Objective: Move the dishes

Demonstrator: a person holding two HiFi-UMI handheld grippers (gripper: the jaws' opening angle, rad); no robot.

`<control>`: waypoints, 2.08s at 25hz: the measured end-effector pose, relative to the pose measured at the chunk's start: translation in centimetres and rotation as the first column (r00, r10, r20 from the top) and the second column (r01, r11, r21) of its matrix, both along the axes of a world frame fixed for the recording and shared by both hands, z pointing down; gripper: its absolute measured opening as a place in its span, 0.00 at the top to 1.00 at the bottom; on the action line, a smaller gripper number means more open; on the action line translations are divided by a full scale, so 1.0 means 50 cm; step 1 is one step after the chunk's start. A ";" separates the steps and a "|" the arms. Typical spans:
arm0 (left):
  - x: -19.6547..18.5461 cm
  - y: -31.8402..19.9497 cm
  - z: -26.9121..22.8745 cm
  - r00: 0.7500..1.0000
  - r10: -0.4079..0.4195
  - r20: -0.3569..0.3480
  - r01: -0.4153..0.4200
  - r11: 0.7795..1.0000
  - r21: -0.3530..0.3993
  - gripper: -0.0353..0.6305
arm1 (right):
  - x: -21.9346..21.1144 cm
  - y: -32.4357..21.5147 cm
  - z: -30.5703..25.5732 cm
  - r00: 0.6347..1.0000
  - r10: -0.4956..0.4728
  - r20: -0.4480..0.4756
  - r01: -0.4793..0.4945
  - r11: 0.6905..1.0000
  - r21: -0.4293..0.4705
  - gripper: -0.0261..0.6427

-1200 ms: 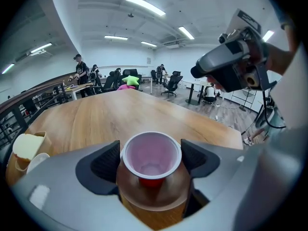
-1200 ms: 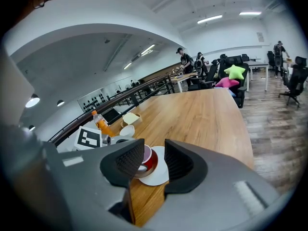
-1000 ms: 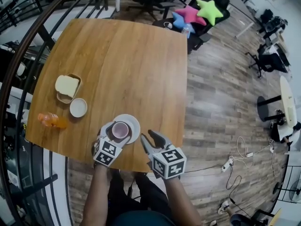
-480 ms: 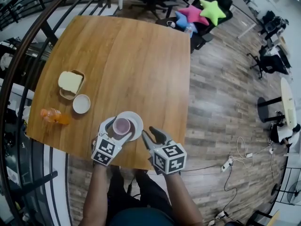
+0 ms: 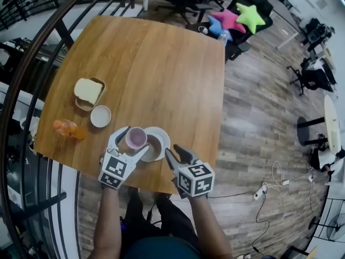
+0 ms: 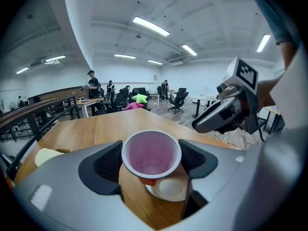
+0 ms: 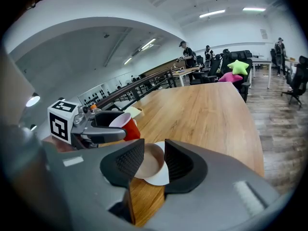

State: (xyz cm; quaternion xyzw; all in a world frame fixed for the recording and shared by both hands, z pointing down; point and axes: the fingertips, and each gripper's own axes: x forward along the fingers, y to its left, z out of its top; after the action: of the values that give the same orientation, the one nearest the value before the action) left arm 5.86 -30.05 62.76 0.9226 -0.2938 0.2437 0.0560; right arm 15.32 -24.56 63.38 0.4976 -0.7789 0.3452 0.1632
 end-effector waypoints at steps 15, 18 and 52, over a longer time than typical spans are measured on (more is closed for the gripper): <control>-0.129 -0.020 0.006 0.994 -0.100 0.040 0.100 0.995 -0.018 0.41 | -0.028 -0.027 0.050 1.000 -0.009 -0.006 0.009 0.998 -0.061 0.79; -0.153 -0.023 0.017 0.992 -0.115 0.048 0.117 0.993 -0.029 0.41 | -0.032 -0.034 0.066 1.000 -0.007 -0.004 0.007 0.997 -0.079 0.79; -0.207 0.035 0.192 0.996 -0.067 0.059 0.075 0.986 -0.151 0.39 | -0.062 -0.058 0.235 1.000 -0.014 -0.023 0.008 0.963 -0.269 0.79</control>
State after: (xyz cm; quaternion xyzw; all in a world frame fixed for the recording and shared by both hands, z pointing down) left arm -4.49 -28.32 72.35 0.8976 -0.3083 0.2881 0.1273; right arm 12.22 -27.47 75.15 0.4707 -0.7255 0.4405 0.2409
